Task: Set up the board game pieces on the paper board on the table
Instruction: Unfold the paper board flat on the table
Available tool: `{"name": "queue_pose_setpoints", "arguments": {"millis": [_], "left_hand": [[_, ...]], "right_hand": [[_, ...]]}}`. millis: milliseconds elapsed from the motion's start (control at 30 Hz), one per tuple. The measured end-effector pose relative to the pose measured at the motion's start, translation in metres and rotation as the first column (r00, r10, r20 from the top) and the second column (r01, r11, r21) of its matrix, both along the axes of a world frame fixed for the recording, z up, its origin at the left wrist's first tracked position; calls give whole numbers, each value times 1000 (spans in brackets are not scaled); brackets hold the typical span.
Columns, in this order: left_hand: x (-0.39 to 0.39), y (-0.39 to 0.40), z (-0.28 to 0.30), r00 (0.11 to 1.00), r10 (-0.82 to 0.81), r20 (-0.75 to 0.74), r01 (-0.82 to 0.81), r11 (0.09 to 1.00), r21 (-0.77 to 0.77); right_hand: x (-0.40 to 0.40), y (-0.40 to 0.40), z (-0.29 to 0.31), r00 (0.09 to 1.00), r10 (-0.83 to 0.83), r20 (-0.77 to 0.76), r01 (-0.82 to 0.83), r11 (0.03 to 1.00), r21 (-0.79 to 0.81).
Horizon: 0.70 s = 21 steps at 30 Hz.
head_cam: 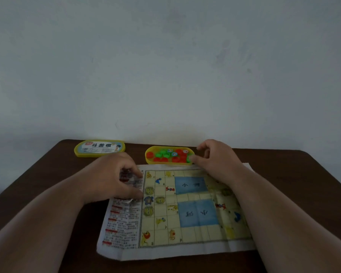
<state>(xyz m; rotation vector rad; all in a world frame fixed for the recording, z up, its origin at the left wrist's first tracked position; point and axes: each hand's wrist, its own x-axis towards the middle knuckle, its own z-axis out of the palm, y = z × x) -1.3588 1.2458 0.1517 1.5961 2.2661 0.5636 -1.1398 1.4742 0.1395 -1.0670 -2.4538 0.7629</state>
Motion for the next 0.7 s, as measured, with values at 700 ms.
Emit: {"name": "queue_pose_setpoints", "arguments": {"millis": [700], "left_hand": [[-6,4,-4,994,72,-78,-70,997,28]], "right_hand": [[-1,-7,-7,982,178,54,-186,965,185]]}}
